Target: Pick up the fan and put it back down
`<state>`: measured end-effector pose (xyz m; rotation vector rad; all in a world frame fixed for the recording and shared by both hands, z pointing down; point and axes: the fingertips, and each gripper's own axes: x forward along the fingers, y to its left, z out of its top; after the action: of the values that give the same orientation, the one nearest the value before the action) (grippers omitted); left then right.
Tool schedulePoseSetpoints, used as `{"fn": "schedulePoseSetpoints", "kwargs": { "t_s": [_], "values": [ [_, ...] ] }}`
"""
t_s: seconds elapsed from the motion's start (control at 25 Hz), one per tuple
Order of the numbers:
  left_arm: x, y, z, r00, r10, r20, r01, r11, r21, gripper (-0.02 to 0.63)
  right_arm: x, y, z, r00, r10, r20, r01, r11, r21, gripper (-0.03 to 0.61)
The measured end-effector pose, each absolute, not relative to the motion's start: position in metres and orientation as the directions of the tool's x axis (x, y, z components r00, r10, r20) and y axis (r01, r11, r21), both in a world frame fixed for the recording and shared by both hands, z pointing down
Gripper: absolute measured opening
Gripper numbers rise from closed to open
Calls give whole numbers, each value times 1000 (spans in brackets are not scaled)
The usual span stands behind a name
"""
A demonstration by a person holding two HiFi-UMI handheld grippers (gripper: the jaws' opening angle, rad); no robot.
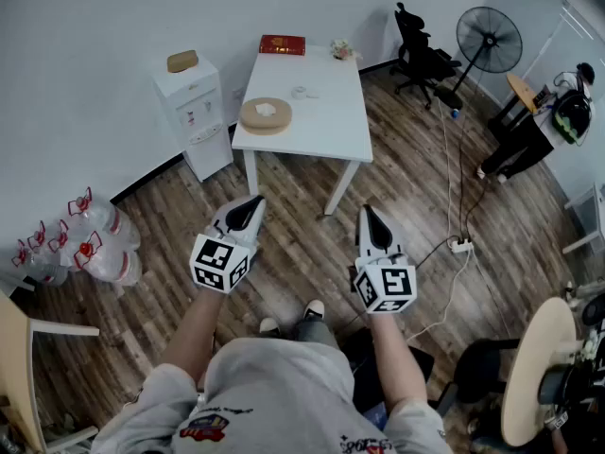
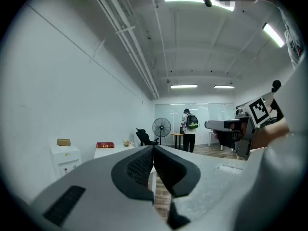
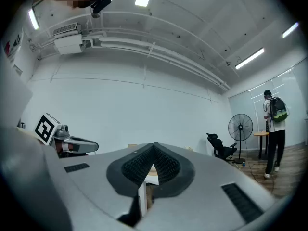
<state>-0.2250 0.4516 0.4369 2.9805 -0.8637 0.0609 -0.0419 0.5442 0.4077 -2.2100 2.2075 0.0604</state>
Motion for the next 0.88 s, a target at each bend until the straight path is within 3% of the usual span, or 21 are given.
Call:
{"fn": "schedulePoseSetpoints", "kwargs": {
  "t_s": [0.28,0.44,0.56,0.72,0.88],
  "values": [
    [-229,452,442,843,-536,56,-538,-843,27,5,-45,542,415,-11,-999,-36,-1000,12,-18,8],
    [-229,447,442,841,-539,54,-541,-841,28,5,-47,539,416,-29,-998,-47,-1000,30,-5,101],
    [-228,444,444,841,-538,59,-540,-841,29,5,-47,532,419,-31,-998,-55,-1000,31,-5,255],
    [-226,438,450,840,-538,66,-541,-840,36,5,-40,522,427,-9,-999,-47,-1000,9,-11,364],
    [-226,429,454,840,-538,73,-542,-840,41,5,-37,514,427,10,-999,-48,-1000,-10,0,388]
  ]
}}
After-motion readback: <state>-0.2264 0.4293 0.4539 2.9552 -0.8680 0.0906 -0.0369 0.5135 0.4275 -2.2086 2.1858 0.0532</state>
